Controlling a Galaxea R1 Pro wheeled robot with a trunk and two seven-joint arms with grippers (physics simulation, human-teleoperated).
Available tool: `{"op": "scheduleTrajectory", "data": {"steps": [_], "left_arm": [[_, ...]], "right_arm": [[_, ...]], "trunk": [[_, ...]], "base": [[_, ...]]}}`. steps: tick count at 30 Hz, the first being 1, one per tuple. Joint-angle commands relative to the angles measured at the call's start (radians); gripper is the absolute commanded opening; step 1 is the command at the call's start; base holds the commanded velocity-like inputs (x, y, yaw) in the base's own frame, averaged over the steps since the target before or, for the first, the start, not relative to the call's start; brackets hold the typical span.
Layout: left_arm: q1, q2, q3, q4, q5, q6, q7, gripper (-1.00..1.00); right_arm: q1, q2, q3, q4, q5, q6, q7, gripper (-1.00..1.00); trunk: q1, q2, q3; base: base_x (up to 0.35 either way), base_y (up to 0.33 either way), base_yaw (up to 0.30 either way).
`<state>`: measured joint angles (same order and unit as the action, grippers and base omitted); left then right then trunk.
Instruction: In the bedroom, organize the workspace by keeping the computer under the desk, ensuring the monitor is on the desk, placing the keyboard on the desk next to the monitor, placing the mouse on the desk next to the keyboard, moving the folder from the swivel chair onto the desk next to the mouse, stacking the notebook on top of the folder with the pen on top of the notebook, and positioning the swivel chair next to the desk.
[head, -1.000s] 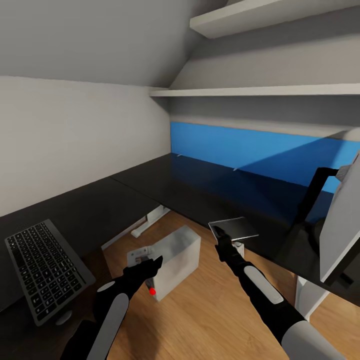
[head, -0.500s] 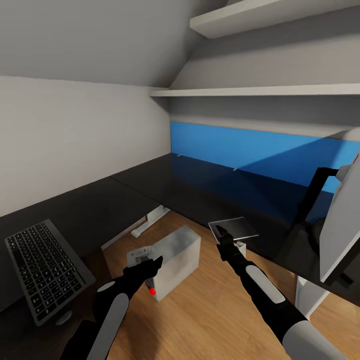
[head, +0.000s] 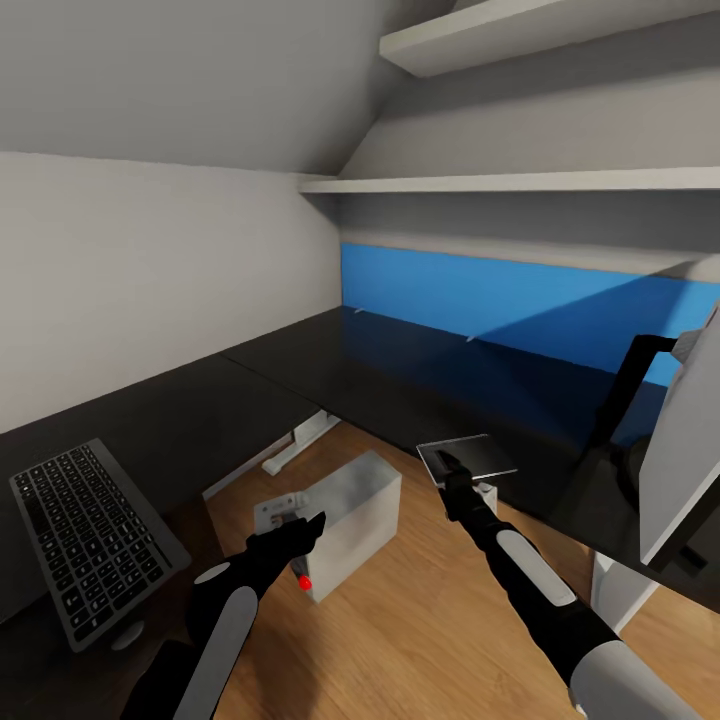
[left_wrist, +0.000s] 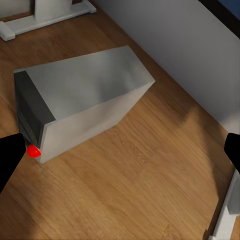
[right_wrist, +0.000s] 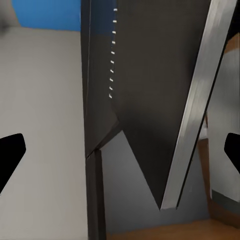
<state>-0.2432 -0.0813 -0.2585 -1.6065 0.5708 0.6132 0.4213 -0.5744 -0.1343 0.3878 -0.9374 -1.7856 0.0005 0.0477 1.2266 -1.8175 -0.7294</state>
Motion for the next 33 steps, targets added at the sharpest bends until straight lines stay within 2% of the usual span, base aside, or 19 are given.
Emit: {"op": "scheduleTrajectory", "data": {"steps": [1, 11, 33], "left_arm": [[-0.001, 0.0, -0.001, -0.001, 0.011, 0.002, 0.01, 1.0], [-0.001, 0.0, -0.001, -0.001, 0.011, 0.002, 0.01, 1.0], [-0.001, 0.0, -0.005, -0.001, 0.01, 0.002, 0.01, 1.0]], "right_arm": [[-0.001, -0.002, 0.0, 0.0, -0.011, -0.001, 0.005, 1.0], [-0.001, -0.006, -0.024, 0.001, -0.01, 0.0, 0.004, 1.0], [-0.001, -0.007, -0.028, 0.001, -0.008, -0.001, 0.005, 1.0]], "trunk": [[0.0, 0.0, -0.001], [0.0, 0.0, -0.001], [0.0, 0.0, -0.001]], "base": [[0.0, 0.0, 0.0], [0.0, 0.0, 0.0], [0.0, 0.0, 0.0]]}}
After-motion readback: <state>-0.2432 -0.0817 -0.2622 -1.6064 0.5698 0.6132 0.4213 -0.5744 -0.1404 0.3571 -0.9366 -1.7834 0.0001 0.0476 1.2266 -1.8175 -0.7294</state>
